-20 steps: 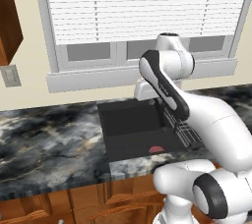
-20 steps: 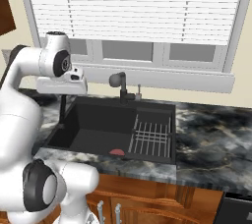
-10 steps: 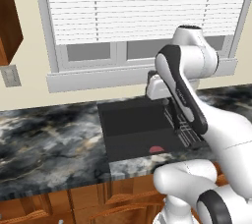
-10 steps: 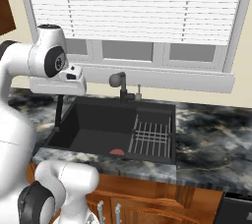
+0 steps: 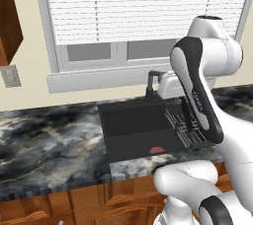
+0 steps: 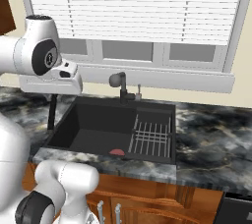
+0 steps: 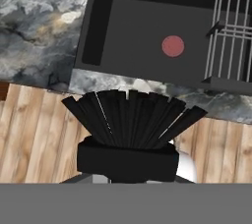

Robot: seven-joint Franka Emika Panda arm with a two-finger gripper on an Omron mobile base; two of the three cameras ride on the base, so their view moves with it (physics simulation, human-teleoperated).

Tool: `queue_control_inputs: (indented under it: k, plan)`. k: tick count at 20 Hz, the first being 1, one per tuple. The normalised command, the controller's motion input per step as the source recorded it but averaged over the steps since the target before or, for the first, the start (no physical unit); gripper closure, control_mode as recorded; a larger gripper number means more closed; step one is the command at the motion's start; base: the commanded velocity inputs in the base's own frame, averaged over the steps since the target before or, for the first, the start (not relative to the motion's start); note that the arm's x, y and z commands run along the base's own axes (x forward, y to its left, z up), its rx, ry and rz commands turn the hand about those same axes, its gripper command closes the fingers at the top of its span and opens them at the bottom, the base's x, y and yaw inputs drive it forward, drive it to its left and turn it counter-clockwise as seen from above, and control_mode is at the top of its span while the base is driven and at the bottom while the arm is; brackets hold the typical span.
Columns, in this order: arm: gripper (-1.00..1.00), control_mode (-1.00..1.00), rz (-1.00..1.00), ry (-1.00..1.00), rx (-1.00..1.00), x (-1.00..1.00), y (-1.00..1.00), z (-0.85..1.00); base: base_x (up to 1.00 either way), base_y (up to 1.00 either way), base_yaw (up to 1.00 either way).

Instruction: Pick up the dish brush and soap dispenser from the sink, and place them back in the cabinet, and close the cabinet door.

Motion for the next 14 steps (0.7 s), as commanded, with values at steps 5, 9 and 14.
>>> queue_control_inputs:
  k: [5, 9, 14]
  plan:
    - [1.0, -1.0, 0.0, 0.0, 0.0, -0.42, 0.0, 0.22, 0.0, 0.0, 0.0]
    - [1.0, -1.0, 0.0, 0.0, 0.0, -0.39, 0.0, 0.15, 0.0, 0.0, 0.0]
    - [1.0, 1.0, 0.0, 0.0, 0.0, 0.0, 0.0, 0.0, -0.45, 0.0, -0.01]
